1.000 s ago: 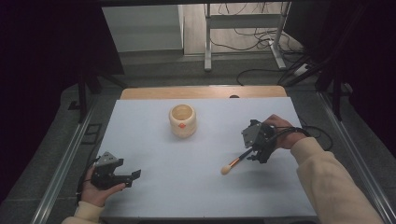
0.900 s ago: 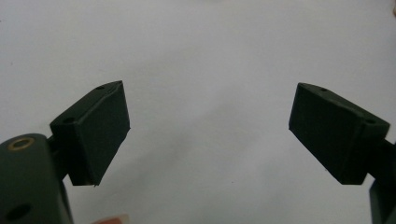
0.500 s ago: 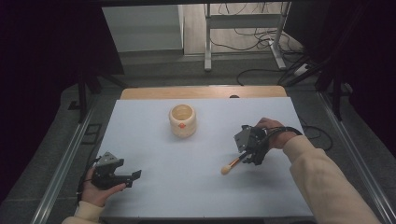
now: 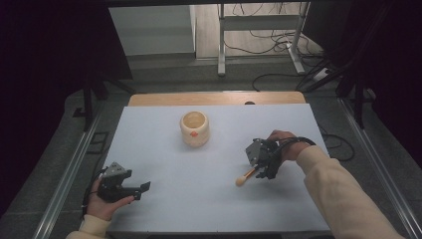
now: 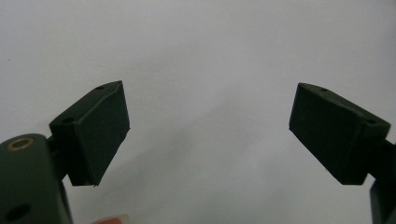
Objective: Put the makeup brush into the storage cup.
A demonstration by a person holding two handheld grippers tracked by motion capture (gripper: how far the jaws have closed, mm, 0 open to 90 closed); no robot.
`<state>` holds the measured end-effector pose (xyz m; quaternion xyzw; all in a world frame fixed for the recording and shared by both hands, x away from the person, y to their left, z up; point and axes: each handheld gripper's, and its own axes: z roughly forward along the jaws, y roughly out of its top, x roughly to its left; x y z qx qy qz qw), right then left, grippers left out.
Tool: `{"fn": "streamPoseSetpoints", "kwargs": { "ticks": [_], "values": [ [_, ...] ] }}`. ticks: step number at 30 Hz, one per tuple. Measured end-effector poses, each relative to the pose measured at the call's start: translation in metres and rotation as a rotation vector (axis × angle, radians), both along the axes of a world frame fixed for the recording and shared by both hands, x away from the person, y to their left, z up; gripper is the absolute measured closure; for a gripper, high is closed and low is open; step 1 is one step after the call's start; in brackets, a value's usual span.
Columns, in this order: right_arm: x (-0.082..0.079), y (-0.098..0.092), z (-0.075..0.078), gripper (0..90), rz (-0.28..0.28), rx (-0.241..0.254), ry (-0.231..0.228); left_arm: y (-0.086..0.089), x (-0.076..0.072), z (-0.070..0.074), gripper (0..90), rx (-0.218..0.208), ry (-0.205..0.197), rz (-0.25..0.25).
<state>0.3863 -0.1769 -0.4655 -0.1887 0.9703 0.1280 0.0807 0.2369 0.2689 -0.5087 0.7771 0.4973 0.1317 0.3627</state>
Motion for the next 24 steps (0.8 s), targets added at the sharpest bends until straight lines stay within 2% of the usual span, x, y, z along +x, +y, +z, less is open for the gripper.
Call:
{"fn": "streamPoseSetpoints", "kwargs": {
  "ticks": [13, 20, 24],
  "values": [
    [0.001, 0.000, -0.011, 19.9, -0.013, -0.036, 0.024, 0.000, 0.000, 0.000, 13.0, 0.006, 0.005, -0.006],
    [0.006, 0.001, -0.018, 24.8, -0.018, -0.053, 0.051, 0.000, 0.000, -0.001, 13.1, 0.009, 0.005, -0.004],
    [0.008, 0.002, -0.023, 30.9, -0.023, -0.060, 0.075, 0.001, 0.000, -0.001, 13.0, 0.012, 0.006, -0.003]
  ]
}}
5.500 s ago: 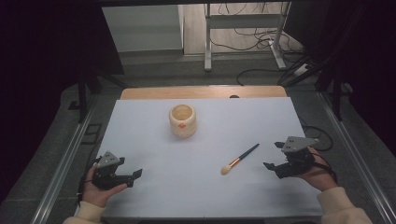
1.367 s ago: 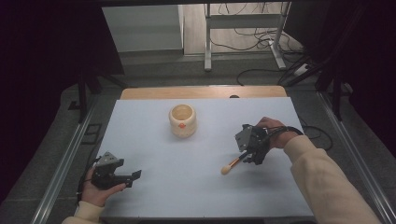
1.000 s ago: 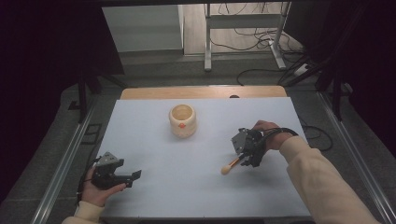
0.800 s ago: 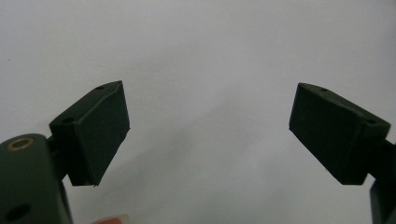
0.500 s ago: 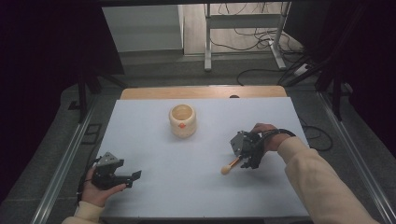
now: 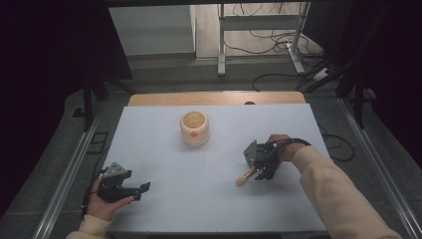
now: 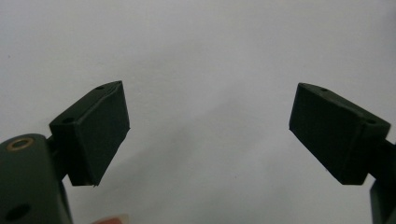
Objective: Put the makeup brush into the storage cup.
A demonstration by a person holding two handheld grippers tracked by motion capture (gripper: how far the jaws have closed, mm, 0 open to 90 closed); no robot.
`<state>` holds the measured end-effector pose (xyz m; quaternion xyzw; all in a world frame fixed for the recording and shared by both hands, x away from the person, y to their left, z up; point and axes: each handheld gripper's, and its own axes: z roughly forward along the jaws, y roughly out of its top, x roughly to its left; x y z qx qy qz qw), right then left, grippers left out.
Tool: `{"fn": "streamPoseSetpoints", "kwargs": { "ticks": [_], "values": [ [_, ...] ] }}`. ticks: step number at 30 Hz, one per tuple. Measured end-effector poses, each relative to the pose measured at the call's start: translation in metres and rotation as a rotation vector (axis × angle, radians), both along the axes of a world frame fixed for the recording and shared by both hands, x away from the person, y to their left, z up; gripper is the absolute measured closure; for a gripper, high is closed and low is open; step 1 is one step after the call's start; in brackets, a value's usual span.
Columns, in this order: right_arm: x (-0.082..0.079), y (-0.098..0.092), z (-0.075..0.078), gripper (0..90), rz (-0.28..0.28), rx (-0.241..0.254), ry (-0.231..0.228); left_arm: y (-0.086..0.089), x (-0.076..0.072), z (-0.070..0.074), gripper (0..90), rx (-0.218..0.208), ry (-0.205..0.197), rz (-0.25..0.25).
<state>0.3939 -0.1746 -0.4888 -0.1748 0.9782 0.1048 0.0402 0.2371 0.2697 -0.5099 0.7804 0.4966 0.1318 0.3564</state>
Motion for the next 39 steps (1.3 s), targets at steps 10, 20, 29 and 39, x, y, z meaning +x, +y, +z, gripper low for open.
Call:
{"fn": "streamPoseSetpoints", "kwargs": {
  "ticks": [10, 20, 29, 39],
  "values": [
    [0.009, 0.000, -0.004, 49.3, -0.044, -0.032, 0.049, 0.000, 0.000, 0.000, 13.0, 0.000, 0.001, -0.001],
    [0.015, 0.002, -0.004, 63.9, -0.025, -0.052, 0.117, -0.001, 0.001, 0.000, 13.0, 0.002, -0.001, -0.005],
    [0.030, 0.002, -0.004, 78.2, -0.062, -0.035, 0.181, -0.001, 0.000, 0.000, 13.0, -0.002, -0.003, 0.002],
    [0.024, 0.005, -0.003, 78.8, -0.030, -0.071, 0.153, 0.000, 0.000, 0.000, 13.0, -0.001, -0.003, 0.005]
  ]
}}
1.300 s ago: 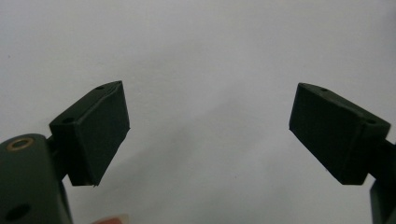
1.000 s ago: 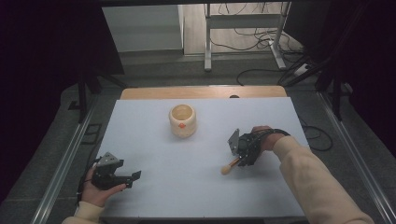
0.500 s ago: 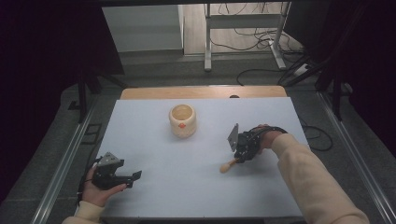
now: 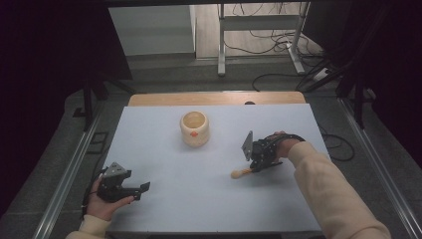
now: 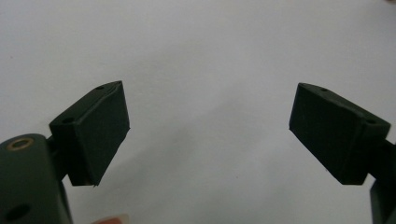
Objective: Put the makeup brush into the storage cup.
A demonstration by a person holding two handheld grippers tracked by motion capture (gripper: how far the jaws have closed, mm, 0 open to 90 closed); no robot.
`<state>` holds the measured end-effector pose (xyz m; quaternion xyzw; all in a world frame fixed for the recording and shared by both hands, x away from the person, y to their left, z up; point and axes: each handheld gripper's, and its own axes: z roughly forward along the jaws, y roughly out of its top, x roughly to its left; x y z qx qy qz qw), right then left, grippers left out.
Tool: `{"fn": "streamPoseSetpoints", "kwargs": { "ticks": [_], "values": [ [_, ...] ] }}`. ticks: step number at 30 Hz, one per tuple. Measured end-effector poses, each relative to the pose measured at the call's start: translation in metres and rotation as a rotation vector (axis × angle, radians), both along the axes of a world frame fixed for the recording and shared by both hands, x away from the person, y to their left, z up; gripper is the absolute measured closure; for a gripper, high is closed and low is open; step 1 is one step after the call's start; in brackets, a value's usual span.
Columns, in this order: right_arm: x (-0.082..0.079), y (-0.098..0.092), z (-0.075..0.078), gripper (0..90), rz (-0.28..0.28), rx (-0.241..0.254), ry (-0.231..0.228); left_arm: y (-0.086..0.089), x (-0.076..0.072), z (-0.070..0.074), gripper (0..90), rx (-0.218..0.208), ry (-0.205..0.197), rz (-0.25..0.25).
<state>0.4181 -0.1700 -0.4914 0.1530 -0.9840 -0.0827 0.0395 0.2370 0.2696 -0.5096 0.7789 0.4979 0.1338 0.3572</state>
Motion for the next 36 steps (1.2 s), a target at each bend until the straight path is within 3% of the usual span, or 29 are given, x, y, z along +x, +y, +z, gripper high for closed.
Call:
{"fn": "streamPoseSetpoints", "kwargs": {
  "ticks": [5, 15, 24, 36],
  "values": [
    [-0.004, -0.003, 0.006, 78.8, 0.002, 0.003, -0.018, 0.000, 0.000, 0.000, 13.0, -0.006, 0.001, 0.003],
    [-0.006, -0.014, 0.032, 79.1, -0.044, 0.098, -0.066, -0.001, 0.000, 0.001, 13.0, -0.004, -0.004, 0.001],
    [-0.004, -0.019, 0.036, 79.2, -0.078, 0.135, -0.091, 0.000, 0.000, 0.001, 12.9, -0.004, -0.006, 0.002],
    [-0.001, -0.020, 0.040, 79.3, -0.135, 0.172, -0.084, 0.000, 0.000, 0.001, 13.0, -0.007, -0.007, 0.005]
  ]
}}
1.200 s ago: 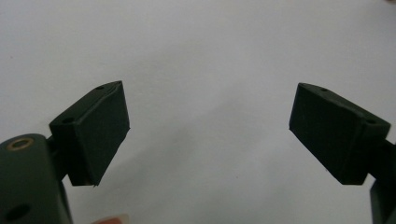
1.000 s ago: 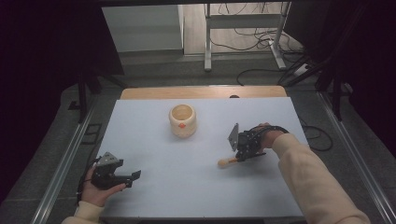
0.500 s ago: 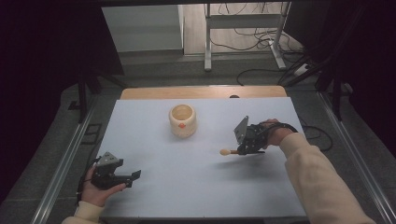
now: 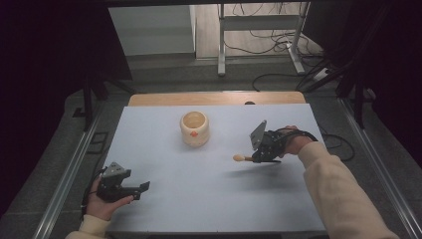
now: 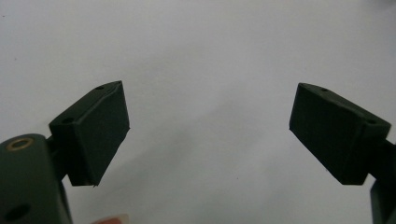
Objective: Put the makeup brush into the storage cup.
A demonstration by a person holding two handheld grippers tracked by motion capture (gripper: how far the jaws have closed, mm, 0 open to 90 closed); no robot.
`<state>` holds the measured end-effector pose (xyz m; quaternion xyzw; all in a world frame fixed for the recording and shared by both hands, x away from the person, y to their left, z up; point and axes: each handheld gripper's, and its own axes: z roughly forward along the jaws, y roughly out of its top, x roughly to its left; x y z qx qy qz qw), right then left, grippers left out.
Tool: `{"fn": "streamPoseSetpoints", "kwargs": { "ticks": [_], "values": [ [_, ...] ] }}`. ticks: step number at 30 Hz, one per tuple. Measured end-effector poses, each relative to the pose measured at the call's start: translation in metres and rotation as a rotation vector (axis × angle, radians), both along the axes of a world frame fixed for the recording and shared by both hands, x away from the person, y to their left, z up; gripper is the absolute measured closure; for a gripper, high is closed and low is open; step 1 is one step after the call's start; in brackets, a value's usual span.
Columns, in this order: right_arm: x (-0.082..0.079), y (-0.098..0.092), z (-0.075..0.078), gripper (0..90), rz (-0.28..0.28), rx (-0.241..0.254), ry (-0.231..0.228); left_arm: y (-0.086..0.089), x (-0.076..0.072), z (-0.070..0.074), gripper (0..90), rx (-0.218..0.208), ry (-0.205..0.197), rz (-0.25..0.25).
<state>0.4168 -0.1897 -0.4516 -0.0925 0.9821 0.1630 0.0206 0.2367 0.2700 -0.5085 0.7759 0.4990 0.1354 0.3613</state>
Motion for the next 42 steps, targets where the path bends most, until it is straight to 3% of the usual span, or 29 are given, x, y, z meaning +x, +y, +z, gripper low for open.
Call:
{"fn": "streamPoseSetpoints", "kwargs": {
  "ticks": [6, 13, 20, 28, 35, 42],
  "values": [
    [-0.007, 0.003, 0.018, 79.4, -0.009, 0.108, -0.013, -0.001, 0.001, 0.000, 12.9, 0.003, 0.003, -0.002],
    [-0.005, -0.003, 0.028, 79.4, -0.052, 0.142, -0.032, 0.000, 0.000, 0.000, 12.9, 0.001, 0.000, -0.002],
    [-0.009, -0.005, 0.040, 79.3, -0.076, 0.275, -0.025, -0.002, 0.000, 0.000, 12.9, 0.002, 0.000, -0.002],
    [-0.010, -0.011, 0.035, 79.3, -0.112, 0.328, -0.019, -0.001, 0.000, 0.000, 12.9, 0.002, 0.000, 0.000],
    [-0.012, -0.017, 0.036, 79.3, -0.132, 0.414, -0.011, -0.002, 0.000, 0.000, 12.9, 0.001, 0.000, 0.000],
    [-0.015, -0.021, 0.035, 79.3, -0.149, 0.466, -0.027, -0.002, 0.000, 0.000, 12.9, 0.000, 0.000, 0.000]
  ]
}}
